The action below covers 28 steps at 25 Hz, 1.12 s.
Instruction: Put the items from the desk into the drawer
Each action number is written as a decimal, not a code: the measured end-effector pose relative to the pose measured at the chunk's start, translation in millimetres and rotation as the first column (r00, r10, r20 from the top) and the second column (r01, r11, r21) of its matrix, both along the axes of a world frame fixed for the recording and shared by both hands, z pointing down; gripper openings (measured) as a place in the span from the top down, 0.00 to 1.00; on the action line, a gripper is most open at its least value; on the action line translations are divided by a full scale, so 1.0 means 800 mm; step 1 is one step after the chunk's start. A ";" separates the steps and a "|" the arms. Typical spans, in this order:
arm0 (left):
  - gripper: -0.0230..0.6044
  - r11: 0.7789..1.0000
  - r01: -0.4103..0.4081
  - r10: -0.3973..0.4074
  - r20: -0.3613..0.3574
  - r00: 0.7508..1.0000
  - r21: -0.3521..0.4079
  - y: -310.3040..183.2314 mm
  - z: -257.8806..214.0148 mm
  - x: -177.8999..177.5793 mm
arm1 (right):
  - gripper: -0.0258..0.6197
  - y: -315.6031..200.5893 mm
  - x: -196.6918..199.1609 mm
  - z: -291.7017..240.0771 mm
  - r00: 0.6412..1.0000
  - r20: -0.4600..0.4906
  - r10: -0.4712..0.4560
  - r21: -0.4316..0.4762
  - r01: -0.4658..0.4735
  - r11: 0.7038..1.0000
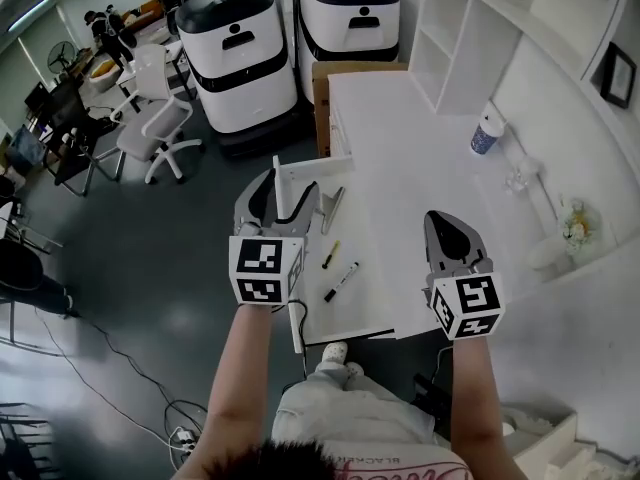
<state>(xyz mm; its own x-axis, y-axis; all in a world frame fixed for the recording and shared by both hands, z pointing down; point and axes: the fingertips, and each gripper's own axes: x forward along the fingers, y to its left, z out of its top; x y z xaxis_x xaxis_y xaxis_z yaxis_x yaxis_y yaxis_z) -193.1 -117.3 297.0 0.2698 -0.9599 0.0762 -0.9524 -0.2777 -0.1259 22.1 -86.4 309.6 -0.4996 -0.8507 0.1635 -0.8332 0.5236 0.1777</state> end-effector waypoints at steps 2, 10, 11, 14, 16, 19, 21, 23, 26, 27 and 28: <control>0.51 1.000 -0.010 0.010 -0.006 1.000 0.021 0.018 -0.015 -0.005 | 0.95 0.005 -0.001 -0.012 1.000 0.004 -0.010 0.021 0.010 1.000; 0.83 0.988 0.061 -0.062 -0.003 0.998 0.139 0.073 -0.057 -0.032 | 0.95 0.021 -0.002 -0.051 0.999 -0.014 -0.045 0.092 0.046 0.995; 0.89 0.985 0.073 -0.074 -0.002 0.997 0.157 0.077 -0.062 -0.035 | 0.95 0.023 -0.002 -0.058 0.999 -0.016 -0.044 0.103 0.045 0.994; 0.95 0.976 0.088 -0.090 0.001 0.996 0.198 0.086 -0.078 -0.039 | 0.95 0.028 -0.002 -0.078 0.999 -0.018 -0.042 0.140 0.044 0.989; 0.95 0.971 0.082 -0.086 0.011 0.996 0.225 0.090 -0.093 -0.037 | 0.95 0.031 -0.003 -0.091 0.999 -0.013 -0.044 0.163 0.045 0.986; 0.95 0.960 0.068 -0.072 0.007 0.997 0.270 0.095 -0.120 -0.035 | 0.95 0.032 -0.005 -0.109 0.999 -0.006 -0.044 0.194 0.045 0.980; 0.95 0.954 0.064 -0.068 0.004 0.998 0.293 0.097 -0.133 -0.035 | 0.95 0.033 -0.007 -0.121 0.999 -0.001 -0.043 0.215 0.043 0.976; 0.95 0.949 0.064 -0.067 0.002 0.998 0.308 0.098 -0.141 -0.035 | 0.95 0.036 -0.009 -0.131 0.999 0.008 -0.047 0.233 0.043 0.971; 0.95 0.945 0.063 -0.063 -0.010 0.998 0.321 0.101 -0.148 -0.036 | 0.95 0.041 -0.016 -0.140 0.998 0.006 -0.057 0.249 0.054 0.967; 0.95 0.944 0.061 -0.060 -0.012 0.998 0.325 0.102 -0.149 -0.036 | 0.95 0.042 -0.018 -0.141 0.998 -0.002 -0.059 0.253 0.058 0.966; 0.95 0.943 0.059 -0.058 -0.012 0.998 0.327 0.102 -0.150 -0.036 | 0.95 0.043 -0.020 -0.141 0.998 -0.013 -0.060 0.256 0.061 0.965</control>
<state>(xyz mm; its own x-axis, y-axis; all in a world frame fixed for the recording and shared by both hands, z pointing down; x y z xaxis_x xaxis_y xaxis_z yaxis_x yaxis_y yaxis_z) -221.9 -35.6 176.7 0.2120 -0.9460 -0.2451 -0.9661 -0.1650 -0.1986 6.1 -51.9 196.6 -0.5509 -0.8329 -0.0530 -0.8004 0.5093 0.3162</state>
